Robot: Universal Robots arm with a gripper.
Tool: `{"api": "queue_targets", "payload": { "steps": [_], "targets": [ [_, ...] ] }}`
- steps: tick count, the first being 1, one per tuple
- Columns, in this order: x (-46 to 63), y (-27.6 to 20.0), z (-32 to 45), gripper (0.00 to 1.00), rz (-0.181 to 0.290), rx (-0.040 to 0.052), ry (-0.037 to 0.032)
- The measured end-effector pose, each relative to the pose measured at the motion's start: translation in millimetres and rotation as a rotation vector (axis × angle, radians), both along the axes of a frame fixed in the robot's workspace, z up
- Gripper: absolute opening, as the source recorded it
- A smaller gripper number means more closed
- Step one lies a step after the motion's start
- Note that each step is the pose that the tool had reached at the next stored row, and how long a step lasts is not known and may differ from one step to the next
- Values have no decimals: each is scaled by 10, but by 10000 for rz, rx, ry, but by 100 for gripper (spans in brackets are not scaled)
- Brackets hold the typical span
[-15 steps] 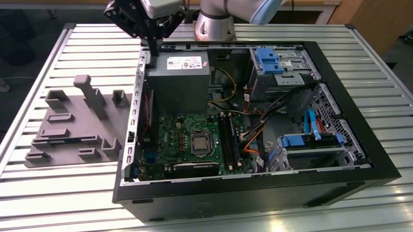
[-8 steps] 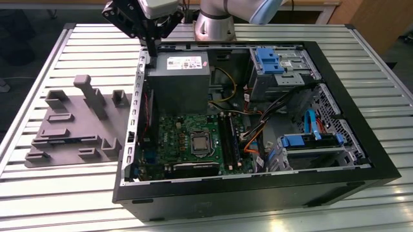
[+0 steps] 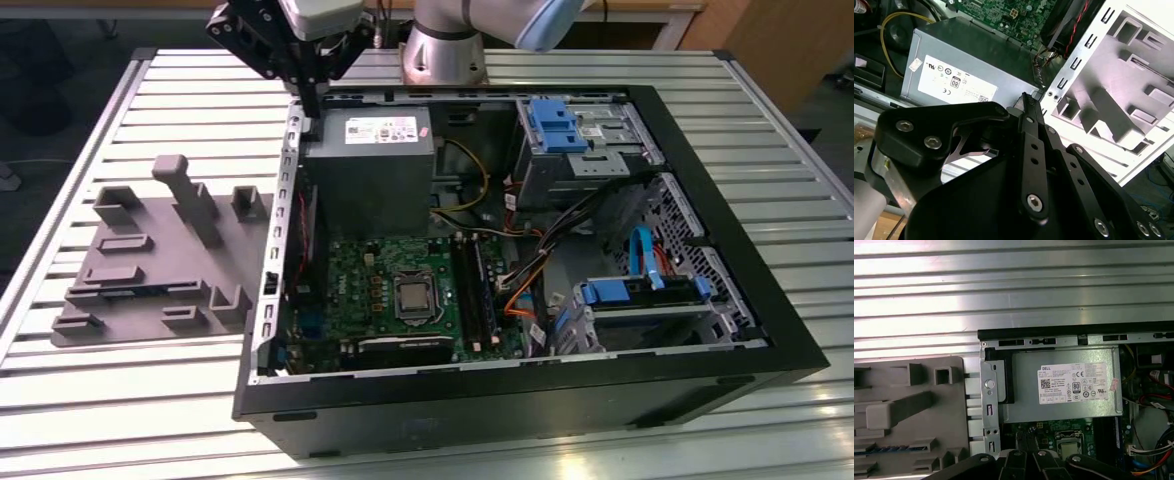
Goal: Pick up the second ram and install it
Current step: 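Reach for the second ram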
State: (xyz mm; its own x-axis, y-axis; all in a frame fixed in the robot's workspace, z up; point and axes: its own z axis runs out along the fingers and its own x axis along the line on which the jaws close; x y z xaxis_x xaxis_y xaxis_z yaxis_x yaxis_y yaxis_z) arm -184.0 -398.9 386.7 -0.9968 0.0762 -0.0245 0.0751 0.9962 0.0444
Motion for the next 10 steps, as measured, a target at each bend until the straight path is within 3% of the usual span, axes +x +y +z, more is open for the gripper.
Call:
{"api": "queue_targets", "payload": {
  "steps": [10],
  "targets": [
    [-43,0,-9,11,-1,0,0]
  ]
}}
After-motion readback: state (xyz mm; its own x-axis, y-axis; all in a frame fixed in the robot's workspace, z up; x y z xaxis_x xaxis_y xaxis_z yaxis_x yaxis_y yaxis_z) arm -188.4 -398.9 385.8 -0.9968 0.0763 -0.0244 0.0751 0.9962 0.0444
